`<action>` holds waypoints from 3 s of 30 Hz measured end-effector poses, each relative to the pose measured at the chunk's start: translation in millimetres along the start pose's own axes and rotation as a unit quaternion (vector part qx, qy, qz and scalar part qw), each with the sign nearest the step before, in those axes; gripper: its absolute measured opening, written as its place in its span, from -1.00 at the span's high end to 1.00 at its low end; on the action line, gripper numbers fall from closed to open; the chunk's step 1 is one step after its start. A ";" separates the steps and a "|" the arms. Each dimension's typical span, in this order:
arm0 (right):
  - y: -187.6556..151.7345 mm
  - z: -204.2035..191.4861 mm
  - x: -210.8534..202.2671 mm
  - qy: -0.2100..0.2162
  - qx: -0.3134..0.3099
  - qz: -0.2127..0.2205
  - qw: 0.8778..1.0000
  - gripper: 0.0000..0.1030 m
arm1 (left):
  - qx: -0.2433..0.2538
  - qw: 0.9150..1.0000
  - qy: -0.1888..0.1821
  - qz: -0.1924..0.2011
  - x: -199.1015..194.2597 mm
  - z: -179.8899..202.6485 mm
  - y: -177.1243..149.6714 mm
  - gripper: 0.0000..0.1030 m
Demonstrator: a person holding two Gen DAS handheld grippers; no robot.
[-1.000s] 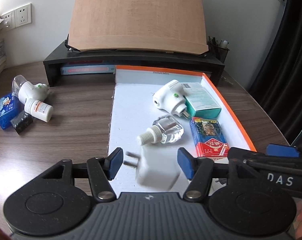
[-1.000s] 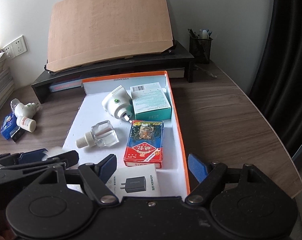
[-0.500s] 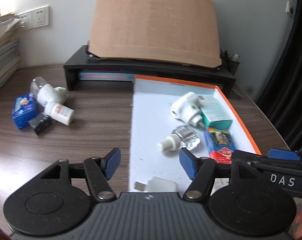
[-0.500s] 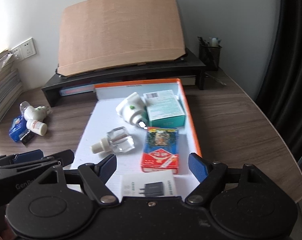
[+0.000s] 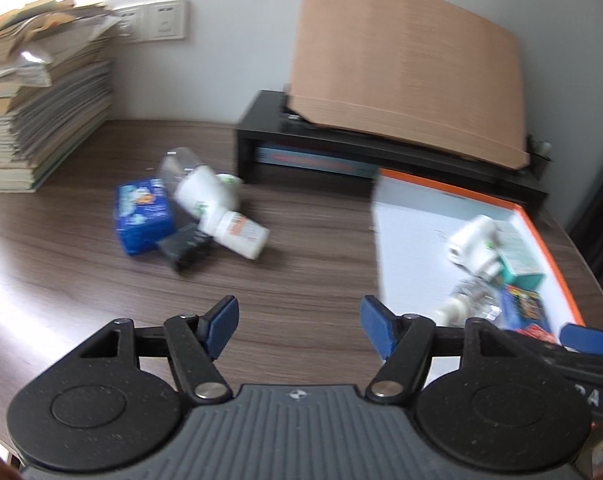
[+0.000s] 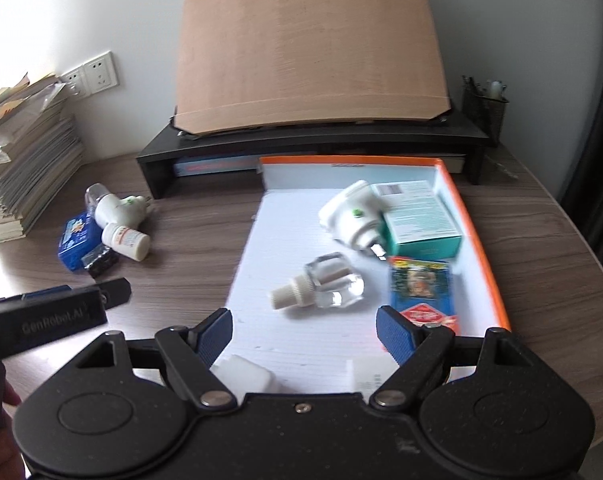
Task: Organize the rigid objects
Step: 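Lower and open the left tool releasing the charger while the right tool releases the charger box, then grasp the blue cartoon tin with the left tool while the right tool grasps the white plug-in diffuser, then lift the tin and diffuser and carry both over the white box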
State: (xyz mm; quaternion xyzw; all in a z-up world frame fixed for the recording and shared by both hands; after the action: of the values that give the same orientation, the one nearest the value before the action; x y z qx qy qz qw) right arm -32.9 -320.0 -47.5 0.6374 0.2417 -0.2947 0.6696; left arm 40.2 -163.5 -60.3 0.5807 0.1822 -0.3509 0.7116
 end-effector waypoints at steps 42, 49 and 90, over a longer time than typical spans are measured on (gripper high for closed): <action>107.9 -144.6 98.5 0.093 -0.147 0.024 0.985 -0.87 | -0.032 0.997 0.075 -0.016 112.4 -160.8 104.7 -0.22; 141.3 -213.0 143.6 0.100 -0.272 0.054 0.956 -0.87 | -0.063 0.995 0.074 -0.004 62.6 -197.1 96.5 -0.22; 160.3 -161.6 59.5 0.073 -0.167 0.125 0.975 0.04 | -0.013 0.999 -0.013 0.038 11.5 -104.8 99.0 -0.22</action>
State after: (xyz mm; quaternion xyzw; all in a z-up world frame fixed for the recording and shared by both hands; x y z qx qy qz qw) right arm 130.4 -161.9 13.5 0.5619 0.2547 -0.1169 0.7783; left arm 134.0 -59.0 -26.0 0.5735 0.1551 -0.3293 0.7339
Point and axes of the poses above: each gripper's, at about its wrist camera, not at the fingertips, and x roughly the way its jaws point, z to its right, y to its top, the point moved 10 cm from there along x, roughly the way its jaws point, and after that the axes turned 13 degrees about -x, right-handed, at the moved point
